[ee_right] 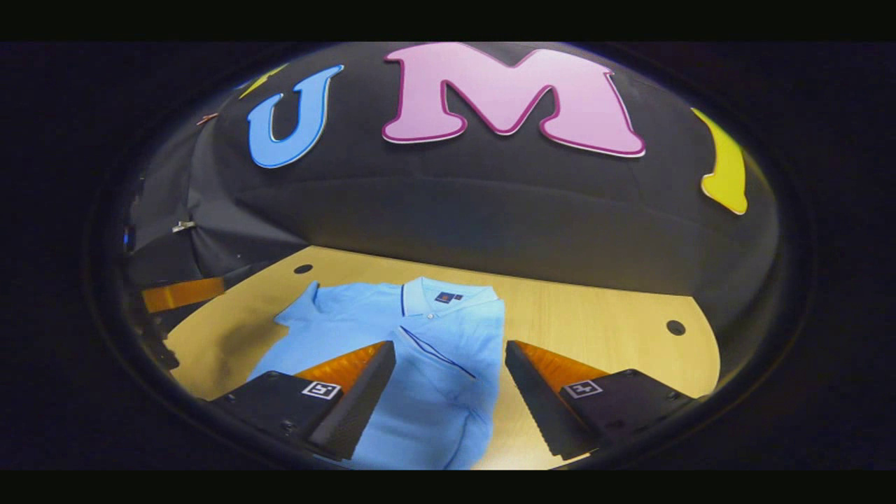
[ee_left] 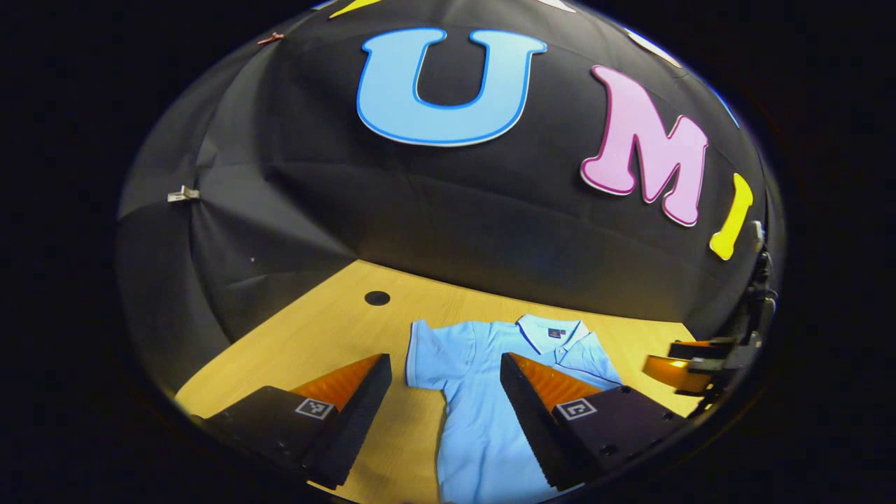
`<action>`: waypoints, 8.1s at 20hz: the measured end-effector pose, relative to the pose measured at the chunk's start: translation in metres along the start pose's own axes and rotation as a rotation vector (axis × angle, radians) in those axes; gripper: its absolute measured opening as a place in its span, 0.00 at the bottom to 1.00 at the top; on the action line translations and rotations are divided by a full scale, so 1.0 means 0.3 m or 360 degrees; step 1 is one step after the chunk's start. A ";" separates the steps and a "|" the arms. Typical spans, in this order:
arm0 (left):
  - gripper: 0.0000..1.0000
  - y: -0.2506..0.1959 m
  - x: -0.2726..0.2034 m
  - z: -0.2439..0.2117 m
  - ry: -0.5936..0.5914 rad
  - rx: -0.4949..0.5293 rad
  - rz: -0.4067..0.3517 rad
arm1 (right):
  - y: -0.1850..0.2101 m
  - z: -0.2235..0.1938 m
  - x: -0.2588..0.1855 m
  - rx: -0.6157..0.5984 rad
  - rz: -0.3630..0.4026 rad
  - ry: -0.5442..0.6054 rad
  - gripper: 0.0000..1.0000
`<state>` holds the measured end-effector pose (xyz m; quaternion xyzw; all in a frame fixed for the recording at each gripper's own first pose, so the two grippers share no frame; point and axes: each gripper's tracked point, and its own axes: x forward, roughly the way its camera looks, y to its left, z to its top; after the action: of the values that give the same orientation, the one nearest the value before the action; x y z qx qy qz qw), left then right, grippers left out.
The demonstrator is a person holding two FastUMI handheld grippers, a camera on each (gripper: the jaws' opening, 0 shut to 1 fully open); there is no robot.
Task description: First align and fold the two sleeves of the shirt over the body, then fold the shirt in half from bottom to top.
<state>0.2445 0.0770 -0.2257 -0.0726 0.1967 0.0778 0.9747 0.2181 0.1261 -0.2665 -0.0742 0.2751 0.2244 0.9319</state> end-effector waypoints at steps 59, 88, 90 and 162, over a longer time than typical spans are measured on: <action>0.97 -0.167 -0.501 -0.477 0.0398 0.0141 -0.0390 | 0.104 -0.617 -0.614 0.0368 -0.0147 0.0309 0.98; 0.09 -0.204 -0.745 -0.938 0.0756 0.0432 -0.0291 | 0.195 -0.893 -0.651 0.0320 -0.0232 0.0475 0.16; 0.07 -0.208 -0.740 -0.936 0.0781 0.0412 -0.0313 | 0.196 -0.893 -0.653 0.0339 -0.0196 0.0495 0.13; 0.97 -0.619 -0.362 0.416 -0.0463 0.0230 -0.0538 | -0.132 0.384 -0.408 0.0269 -0.0446 -0.0620 0.99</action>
<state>0.2253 -0.0963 -0.0485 -0.0225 0.0441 -0.0910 0.9946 0.2000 0.0750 -0.1026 0.0111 0.0953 0.0794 0.9922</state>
